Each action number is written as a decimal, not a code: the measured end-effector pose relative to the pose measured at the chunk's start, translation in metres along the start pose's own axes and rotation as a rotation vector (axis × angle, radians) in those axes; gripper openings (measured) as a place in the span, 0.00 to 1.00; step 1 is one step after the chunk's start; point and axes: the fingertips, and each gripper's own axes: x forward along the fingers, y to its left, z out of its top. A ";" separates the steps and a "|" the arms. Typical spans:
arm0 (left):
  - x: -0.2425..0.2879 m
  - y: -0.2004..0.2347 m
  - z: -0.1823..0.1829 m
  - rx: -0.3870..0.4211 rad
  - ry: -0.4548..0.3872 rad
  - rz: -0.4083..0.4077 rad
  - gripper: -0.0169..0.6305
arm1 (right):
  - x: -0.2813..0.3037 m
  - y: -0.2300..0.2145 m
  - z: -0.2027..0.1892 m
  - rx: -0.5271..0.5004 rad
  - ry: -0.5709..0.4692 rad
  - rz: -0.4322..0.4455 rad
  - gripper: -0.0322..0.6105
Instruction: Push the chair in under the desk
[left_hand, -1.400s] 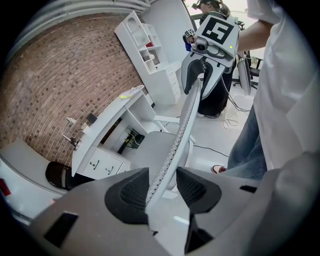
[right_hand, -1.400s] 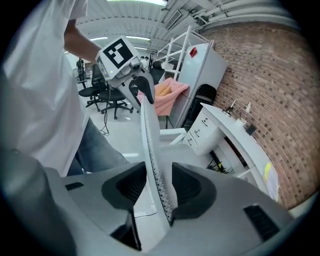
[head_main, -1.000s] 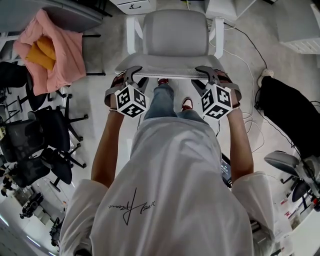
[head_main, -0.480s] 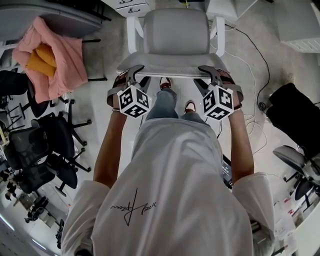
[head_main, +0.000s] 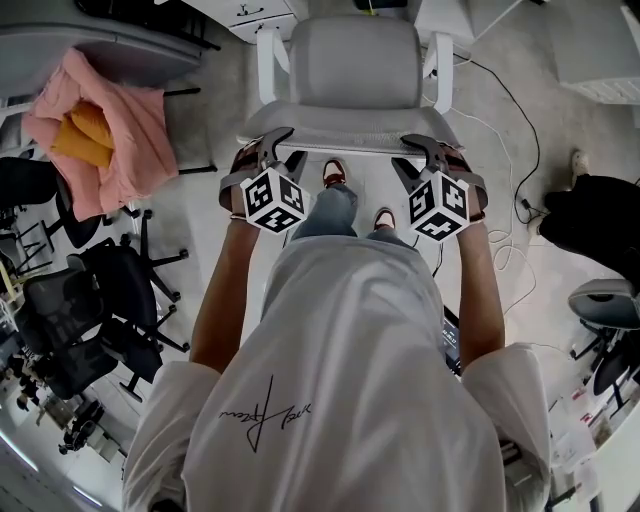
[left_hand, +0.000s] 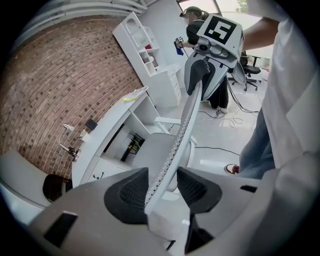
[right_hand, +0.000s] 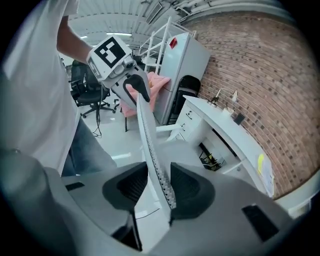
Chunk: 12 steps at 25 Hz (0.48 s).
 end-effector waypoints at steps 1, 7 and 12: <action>0.002 0.004 0.000 0.004 -0.004 0.002 0.29 | 0.002 -0.003 0.002 0.006 0.004 0.002 0.30; 0.011 0.025 0.002 0.025 -0.023 0.010 0.30 | 0.010 -0.018 0.009 0.022 0.012 -0.015 0.30; 0.019 0.041 0.005 0.042 -0.038 0.005 0.30 | 0.017 -0.031 0.014 0.036 0.020 -0.017 0.30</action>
